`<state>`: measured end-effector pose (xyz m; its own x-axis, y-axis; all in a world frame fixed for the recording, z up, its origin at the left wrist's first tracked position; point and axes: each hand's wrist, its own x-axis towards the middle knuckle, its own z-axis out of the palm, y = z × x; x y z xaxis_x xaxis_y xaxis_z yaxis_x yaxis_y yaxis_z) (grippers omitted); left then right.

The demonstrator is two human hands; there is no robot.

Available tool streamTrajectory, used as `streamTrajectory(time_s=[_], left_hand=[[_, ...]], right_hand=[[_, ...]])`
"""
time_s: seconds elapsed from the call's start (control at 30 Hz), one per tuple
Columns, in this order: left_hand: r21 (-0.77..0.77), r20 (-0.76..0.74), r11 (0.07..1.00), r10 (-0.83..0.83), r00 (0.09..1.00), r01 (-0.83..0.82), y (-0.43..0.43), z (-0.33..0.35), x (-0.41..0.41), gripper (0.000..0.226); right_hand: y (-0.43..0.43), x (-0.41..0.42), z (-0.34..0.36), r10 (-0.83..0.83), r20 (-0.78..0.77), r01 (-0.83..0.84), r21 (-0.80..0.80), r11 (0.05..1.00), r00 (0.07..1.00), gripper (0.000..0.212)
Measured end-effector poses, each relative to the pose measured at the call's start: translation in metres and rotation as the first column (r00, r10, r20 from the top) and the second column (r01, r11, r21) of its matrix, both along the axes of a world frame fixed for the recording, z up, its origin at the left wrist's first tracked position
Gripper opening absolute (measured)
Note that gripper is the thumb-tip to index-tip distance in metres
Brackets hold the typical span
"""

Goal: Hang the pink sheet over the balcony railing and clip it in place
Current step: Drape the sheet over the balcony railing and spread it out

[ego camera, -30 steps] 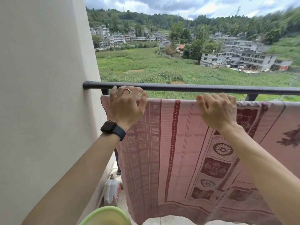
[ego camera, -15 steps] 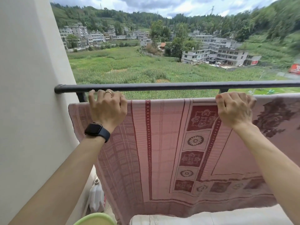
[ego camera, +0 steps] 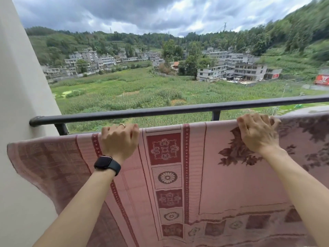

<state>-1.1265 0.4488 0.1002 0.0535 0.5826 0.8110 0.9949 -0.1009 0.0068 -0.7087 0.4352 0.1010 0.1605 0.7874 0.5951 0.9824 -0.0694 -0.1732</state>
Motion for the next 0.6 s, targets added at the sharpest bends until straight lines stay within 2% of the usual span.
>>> streamTrajectory(time_s=[0.1,0.17,0.33,0.43,0.6], left_hand=[[-0.026,0.017,0.998,0.061,0.998,-0.061,-0.009,0.008,0.041,0.051],[-0.042,-0.009,0.999,-0.002,1.000,0.002,-0.011,0.016,0.088,0.046],[-0.143,-0.106,0.971,-0.210,0.972,0.194,-0.011,0.027,0.234,0.047],[-0.185,-0.131,0.948,-0.285,0.949,0.260,-0.006,0.021,0.292,0.043],[-0.123,-0.192,0.971,-0.225,0.955,0.204,0.005,0.007,0.311,0.047]], right_hand=[[0.005,0.036,0.001,-0.004,-0.011,0.004,-0.003,1.000,1.000,0.065],[0.006,0.043,0.000,0.036,-0.007,-0.036,-0.001,0.999,0.999,0.060],[0.003,0.060,-0.002,0.180,0.005,-0.180,0.018,0.984,0.984,0.048],[0.002,0.110,0.000,0.097,-0.022,-0.097,0.005,0.995,0.995,0.049],[-0.002,0.207,-0.003,0.016,-0.030,-0.017,-0.003,1.000,0.999,0.051]])
